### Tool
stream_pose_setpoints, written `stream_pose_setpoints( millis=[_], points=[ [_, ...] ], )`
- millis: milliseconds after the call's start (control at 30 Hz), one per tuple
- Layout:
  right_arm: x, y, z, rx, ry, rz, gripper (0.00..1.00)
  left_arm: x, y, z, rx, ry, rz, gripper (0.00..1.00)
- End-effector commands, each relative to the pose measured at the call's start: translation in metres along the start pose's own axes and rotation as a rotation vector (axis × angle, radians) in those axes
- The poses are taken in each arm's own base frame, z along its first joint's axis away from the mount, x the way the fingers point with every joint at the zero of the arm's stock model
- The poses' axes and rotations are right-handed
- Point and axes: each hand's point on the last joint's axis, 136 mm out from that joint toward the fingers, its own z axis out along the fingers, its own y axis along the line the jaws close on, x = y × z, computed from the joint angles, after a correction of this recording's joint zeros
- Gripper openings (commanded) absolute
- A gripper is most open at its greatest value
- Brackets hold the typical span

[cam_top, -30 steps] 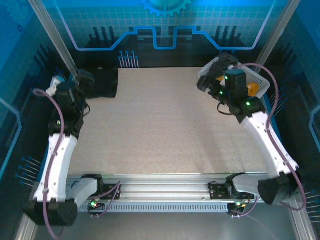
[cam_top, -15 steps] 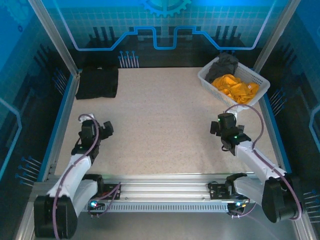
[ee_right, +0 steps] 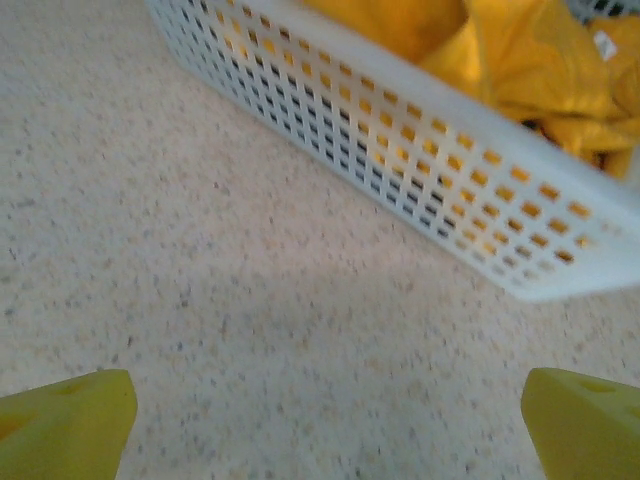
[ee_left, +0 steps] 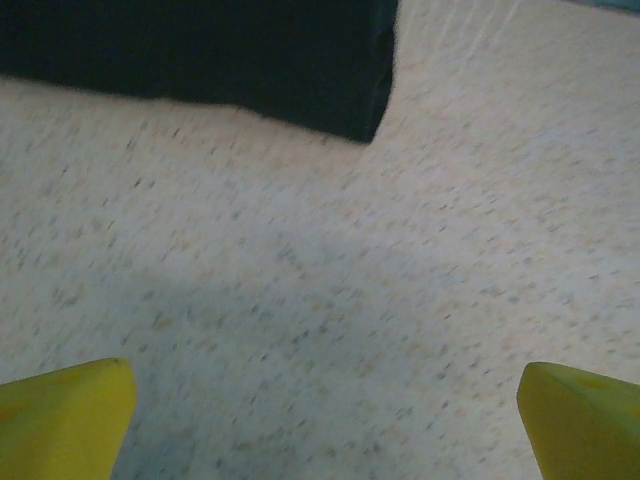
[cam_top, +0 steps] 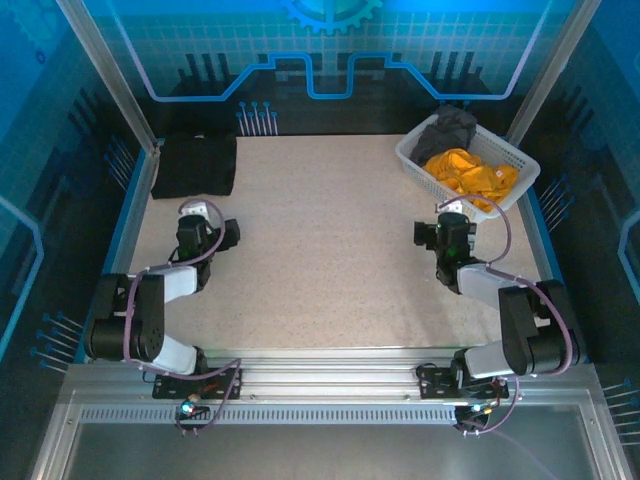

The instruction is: Fold and stack the t-shirts

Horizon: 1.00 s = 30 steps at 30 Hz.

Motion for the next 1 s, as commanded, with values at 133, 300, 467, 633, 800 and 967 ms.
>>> stream_pose_setpoints(
  millis=[133, 300, 467, 633, 800, 967],
  points=[
    [-0.005, 0.012, 0.003, -0.122, -0.161, -0.010, 1.00, -0.010, 0.004, -0.033, 0.031, -0.336, 0.004, 0.99],
    [-0.003, 0.011, 0.005, -0.113, -0.130, -0.007, 1.00, -0.008, -0.022, -0.004, 0.101, -0.160, 0.090, 0.99],
    [-0.004, 0.014, 0.004, -0.106, -0.138, -0.026, 1.00, -0.008, -0.022, -0.004, 0.102, -0.168, 0.091, 0.99],
    [-0.004, 0.014, 0.004, -0.107, -0.137, -0.027, 1.00, -0.008, -0.022, -0.004, 0.101, -0.168, 0.092, 0.99],
    [-0.004, 0.014, 0.004, -0.107, -0.136, -0.027, 1.00, -0.009, -0.023, -0.004, 0.100, -0.171, 0.096, 0.99],
    [-0.004, 0.014, 0.004, -0.110, -0.136, -0.025, 1.00, -0.008, -0.022, -0.004, 0.097, -0.170, 0.097, 0.99]
  ],
)
